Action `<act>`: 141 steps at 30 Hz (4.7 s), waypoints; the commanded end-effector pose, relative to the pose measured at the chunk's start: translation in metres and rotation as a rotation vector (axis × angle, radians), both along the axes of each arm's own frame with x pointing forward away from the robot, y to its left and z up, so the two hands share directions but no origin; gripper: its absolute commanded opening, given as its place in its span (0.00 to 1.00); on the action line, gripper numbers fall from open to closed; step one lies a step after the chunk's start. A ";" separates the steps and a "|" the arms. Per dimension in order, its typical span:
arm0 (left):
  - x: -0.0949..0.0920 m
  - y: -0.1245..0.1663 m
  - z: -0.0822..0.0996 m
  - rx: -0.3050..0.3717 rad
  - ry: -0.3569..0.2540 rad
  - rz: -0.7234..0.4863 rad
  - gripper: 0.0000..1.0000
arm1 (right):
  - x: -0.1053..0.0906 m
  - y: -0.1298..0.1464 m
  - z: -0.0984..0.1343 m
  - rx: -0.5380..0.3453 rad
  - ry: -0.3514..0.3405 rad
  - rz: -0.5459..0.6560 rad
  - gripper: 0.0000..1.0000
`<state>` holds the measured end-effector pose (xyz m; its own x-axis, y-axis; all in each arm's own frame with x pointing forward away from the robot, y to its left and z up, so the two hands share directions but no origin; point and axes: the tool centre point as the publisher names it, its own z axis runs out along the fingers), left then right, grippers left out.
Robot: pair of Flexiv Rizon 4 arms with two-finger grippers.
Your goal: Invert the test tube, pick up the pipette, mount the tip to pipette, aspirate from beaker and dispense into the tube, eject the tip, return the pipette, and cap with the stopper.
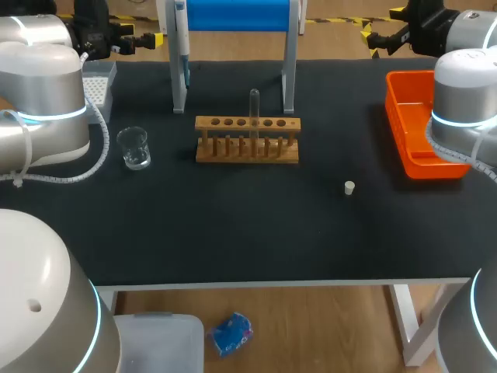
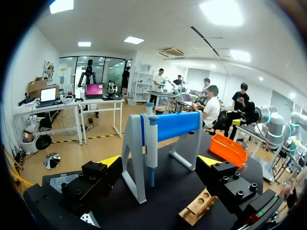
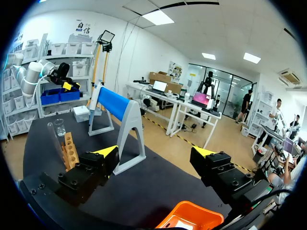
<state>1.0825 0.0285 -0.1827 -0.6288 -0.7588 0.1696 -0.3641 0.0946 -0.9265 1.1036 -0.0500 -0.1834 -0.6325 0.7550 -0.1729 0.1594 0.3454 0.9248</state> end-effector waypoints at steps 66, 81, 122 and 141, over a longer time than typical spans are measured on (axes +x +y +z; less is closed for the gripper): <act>-0.124 -0.089 0.019 0.193 -0.055 -0.338 1.00 | -0.193 0.061 -0.036 0.076 0.045 0.708 1.00; -0.124 -0.089 0.019 0.193 -0.055 -0.338 1.00 | -0.193 0.061 -0.036 0.076 0.045 0.708 1.00; -0.178 -0.110 -0.047 0.101 -0.151 -0.349 1.00 | -0.189 0.063 -0.035 0.067 0.047 0.726 1.00; -0.178 -0.110 -0.047 0.101 -0.151 -0.349 1.00 | -0.168 0.195 -0.050 0.218 -0.021 1.059 1.00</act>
